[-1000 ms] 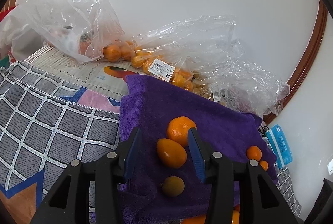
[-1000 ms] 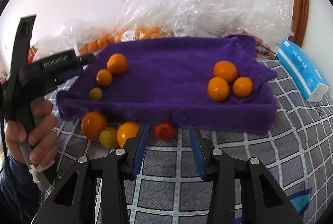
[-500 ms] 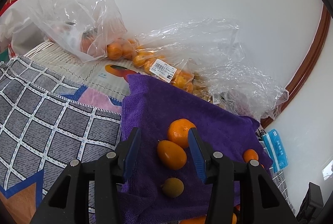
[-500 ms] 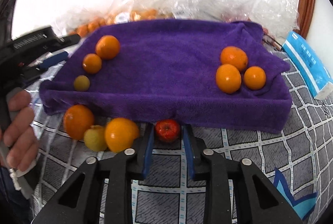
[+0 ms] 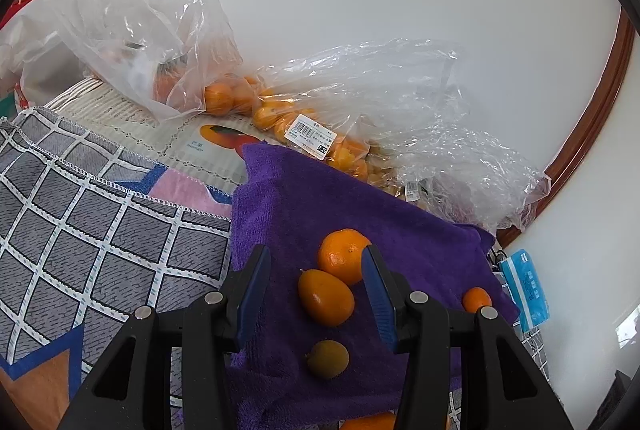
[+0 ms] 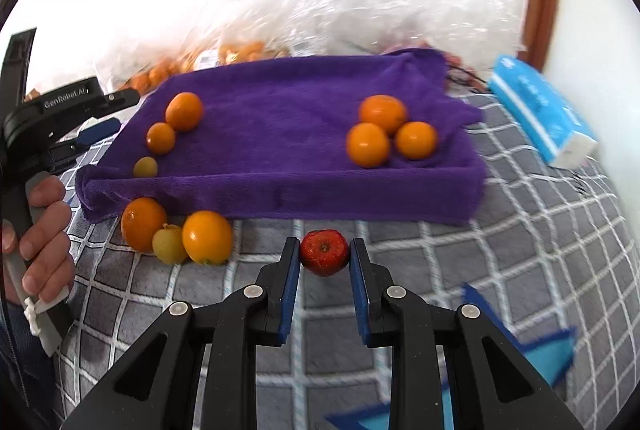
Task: Organize fruits
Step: 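Move the right tool to the red tomato in the row and close on it, then lift the red tomato with the right tool while the left tool grasps a round orange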
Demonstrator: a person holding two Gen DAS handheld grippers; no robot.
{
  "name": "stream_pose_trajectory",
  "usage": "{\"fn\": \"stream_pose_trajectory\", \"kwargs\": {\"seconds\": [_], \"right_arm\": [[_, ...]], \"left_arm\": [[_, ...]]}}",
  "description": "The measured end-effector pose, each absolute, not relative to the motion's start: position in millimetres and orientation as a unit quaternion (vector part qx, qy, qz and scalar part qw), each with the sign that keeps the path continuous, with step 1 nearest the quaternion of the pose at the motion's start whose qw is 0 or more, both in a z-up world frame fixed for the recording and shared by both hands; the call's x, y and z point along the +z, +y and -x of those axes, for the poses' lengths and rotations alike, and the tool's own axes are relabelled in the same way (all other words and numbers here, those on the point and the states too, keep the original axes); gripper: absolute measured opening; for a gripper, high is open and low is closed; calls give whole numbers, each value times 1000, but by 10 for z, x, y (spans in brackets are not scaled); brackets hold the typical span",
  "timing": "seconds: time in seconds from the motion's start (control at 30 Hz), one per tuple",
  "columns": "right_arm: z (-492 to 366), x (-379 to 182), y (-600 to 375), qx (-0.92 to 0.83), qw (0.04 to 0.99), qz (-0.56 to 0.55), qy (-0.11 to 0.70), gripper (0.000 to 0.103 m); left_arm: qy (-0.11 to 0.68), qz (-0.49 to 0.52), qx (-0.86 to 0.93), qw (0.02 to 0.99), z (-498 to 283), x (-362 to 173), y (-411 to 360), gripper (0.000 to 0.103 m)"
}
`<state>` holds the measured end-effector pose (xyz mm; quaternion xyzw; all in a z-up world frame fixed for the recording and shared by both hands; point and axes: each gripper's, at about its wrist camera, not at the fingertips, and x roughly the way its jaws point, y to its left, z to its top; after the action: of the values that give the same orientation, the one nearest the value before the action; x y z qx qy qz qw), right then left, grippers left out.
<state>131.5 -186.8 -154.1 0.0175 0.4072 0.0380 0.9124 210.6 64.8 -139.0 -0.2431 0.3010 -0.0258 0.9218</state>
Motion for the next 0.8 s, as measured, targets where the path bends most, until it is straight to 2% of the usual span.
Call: {"fn": "stream_pose_trajectory", "kwargs": {"seconds": [0.3, 0.47, 0.6, 0.8], "right_arm": [[-960, -1410, -2219, 3, 919, -34, 392, 25], [-799, -1373, -2352, -13, 924, -36, 381, 25], [-699, -1369, -2415, -21, 925, -40, 377, 25], [-534, -1385, -2446, -18, 929, -49, 366, 25]], "left_arm": [[297, 234, -28, 925, -2080, -1337, 629, 45], [283, 209, -78, 933, -1969, -1040, 542, 47], [315, 151, -88, 933, -1818, -926, 330, 48], [378, 123, -131, 908, -1504, -1253, 170, 46]]}}
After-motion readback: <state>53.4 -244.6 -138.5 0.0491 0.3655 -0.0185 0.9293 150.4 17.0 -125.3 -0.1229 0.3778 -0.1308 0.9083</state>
